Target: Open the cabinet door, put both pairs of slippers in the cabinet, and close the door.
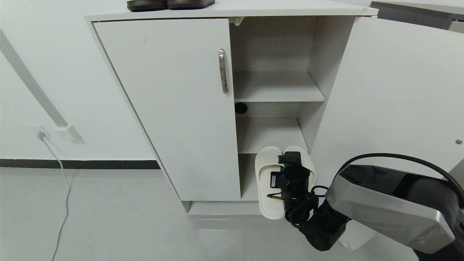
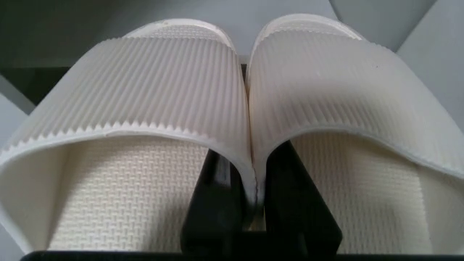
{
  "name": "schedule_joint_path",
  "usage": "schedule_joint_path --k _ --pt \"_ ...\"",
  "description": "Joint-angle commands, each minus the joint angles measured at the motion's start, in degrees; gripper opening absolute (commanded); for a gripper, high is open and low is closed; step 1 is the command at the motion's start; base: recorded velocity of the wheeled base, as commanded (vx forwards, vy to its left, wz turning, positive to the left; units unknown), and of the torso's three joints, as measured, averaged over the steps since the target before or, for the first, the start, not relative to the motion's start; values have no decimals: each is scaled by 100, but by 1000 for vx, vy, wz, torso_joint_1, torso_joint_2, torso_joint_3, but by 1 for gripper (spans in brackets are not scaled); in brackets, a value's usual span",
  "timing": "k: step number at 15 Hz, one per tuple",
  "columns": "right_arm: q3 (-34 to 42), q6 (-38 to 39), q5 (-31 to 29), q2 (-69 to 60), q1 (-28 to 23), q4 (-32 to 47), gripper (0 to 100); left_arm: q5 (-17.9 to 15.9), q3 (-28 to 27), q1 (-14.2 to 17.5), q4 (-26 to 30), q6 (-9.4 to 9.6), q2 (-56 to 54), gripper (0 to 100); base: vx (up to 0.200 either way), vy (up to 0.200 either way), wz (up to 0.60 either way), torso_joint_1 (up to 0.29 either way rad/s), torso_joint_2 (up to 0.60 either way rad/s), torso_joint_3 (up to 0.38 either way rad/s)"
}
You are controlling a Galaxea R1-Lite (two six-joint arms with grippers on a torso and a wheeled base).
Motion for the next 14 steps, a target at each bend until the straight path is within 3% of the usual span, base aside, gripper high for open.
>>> schedule_joint_path --k 1,4,14 --pt "3 -8 3 23 -8 -11 0 3 1 1 -3 -1 5 0 0 0 0 0 0 0" --pt "12 -16 12 58 1 -2 0 3 1 1 6 -18 14 0 0 0 0 0 0 0" --pt "-24 -25 21 32 1 -11 0 3 1 1 6 -18 14 0 200 0 0 2 4 2"
